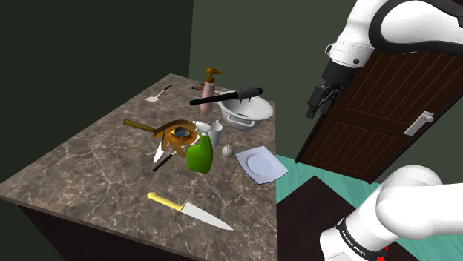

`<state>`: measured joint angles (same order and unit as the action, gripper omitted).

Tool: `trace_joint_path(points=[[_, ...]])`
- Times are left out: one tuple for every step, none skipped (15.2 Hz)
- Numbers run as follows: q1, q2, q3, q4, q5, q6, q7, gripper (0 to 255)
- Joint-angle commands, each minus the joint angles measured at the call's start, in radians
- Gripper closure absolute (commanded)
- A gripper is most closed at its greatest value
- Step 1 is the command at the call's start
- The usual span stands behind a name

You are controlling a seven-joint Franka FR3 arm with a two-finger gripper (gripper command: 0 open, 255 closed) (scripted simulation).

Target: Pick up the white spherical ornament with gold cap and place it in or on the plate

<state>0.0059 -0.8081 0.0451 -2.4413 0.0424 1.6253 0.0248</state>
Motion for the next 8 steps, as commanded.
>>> trace_joint_path(points=[[0.000, 0.000, 0.000, 0.000, 0.000, 0.000, 0.000, 0], [0.005, 0.017, 0.009, -0.017, -0.001, 0.041, -0.001, 0], [0.009, 0.035, 0.019, -0.033, -0.002, 0.082, -0.001, 0], [0.013, 0.055, 0.029, -0.047, -0.003, 0.123, -0.001, 0], [0.016, 0.077, 0.038, -0.059, -0.005, 0.165, -0.001, 0], [0.020, 0.101, 0.048, -0.071, -0.008, 0.206, 0.000, 0], [0.023, 0.126, 0.058, -0.080, -0.011, 0.248, 0.001, 0], [0.025, 0.152, 0.068, -0.089, -0.014, 0.290, 0.003, 0]])
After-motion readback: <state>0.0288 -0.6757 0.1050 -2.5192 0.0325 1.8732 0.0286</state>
